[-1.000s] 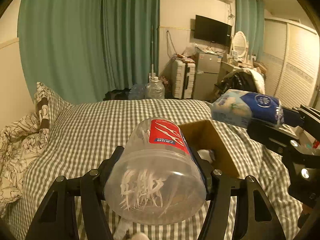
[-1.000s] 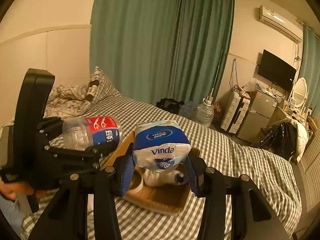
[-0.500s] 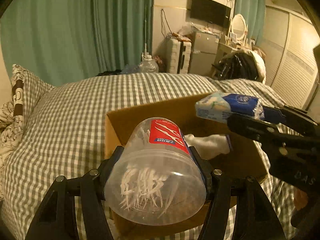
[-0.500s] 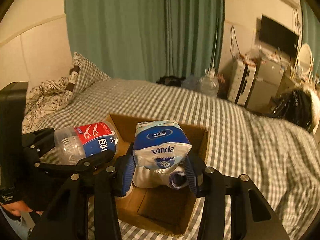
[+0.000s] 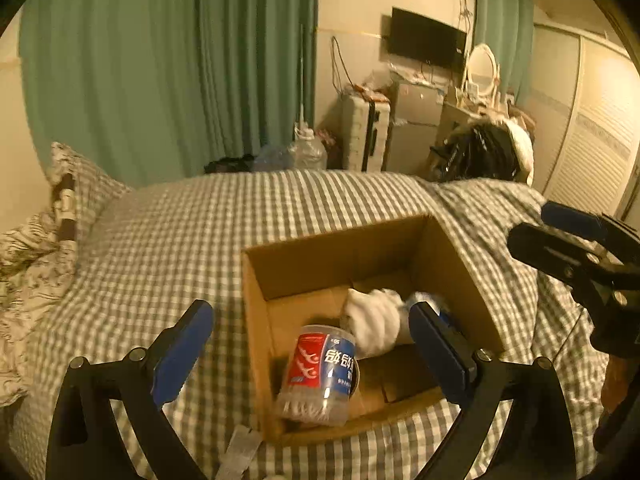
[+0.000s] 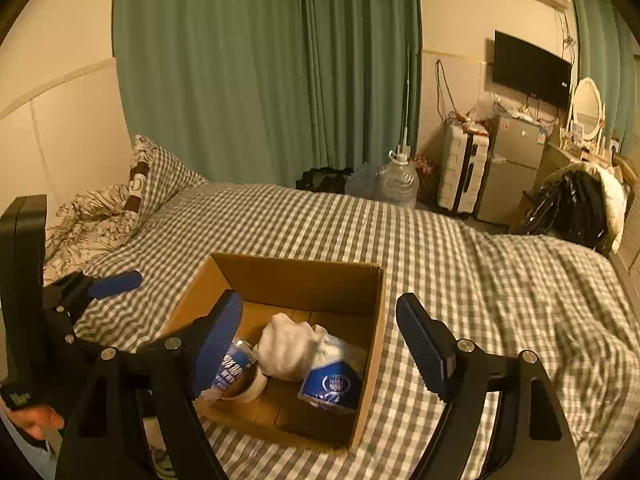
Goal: Organize objects
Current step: 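Drop the jar and tissue pack into the box with both grippers, then grasp the blue pill blister pack with the left gripper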
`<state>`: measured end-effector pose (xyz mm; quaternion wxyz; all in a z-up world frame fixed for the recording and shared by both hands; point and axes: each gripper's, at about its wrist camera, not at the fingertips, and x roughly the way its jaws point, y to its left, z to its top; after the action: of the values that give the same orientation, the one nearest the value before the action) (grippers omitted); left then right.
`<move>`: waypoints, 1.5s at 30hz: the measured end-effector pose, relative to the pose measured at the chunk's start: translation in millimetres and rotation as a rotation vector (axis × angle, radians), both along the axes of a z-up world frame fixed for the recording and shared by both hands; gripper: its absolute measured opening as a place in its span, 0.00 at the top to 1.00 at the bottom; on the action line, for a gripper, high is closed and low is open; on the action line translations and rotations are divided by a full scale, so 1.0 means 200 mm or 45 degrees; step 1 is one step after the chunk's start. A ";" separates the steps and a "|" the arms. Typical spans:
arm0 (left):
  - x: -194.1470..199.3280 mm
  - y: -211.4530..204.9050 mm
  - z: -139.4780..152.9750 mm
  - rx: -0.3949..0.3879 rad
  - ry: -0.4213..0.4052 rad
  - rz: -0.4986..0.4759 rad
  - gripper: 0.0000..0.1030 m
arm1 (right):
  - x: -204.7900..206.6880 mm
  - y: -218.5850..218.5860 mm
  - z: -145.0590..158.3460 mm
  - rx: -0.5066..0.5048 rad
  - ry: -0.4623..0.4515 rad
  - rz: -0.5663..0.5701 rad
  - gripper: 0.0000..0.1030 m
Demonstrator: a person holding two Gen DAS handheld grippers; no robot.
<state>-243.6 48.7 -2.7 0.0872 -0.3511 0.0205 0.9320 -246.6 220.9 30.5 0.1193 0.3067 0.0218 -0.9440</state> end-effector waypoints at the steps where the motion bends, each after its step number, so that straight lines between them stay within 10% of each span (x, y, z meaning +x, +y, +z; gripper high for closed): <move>1: 0.03 -0.01 0.04 -0.001 0.011 0.009 0.00 | 0.04 0.00 0.04 0.007 0.013 0.001 0.21; 15: 0.61 -0.16 0.21 -0.105 0.063 0.099 0.00 | 0.63 -0.02 0.20 0.075 0.077 -0.015 0.09; 33: 0.85 -0.25 -0.69 -0.154 -0.371 0.277 0.00 | 0.86 -0.13 -0.46 0.109 -0.108 -0.044 0.07; 45: 0.80 -0.22 -0.95 -0.127 -0.472 0.260 0.00 | 0.79 -0.10 -0.73 0.072 -0.264 -0.061 0.07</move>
<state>-83.3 4.3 -192.7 -0.0227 -0.5207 0.0145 0.8533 -89.1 200.4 -115.2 0.0897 0.4063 0.0289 -0.9089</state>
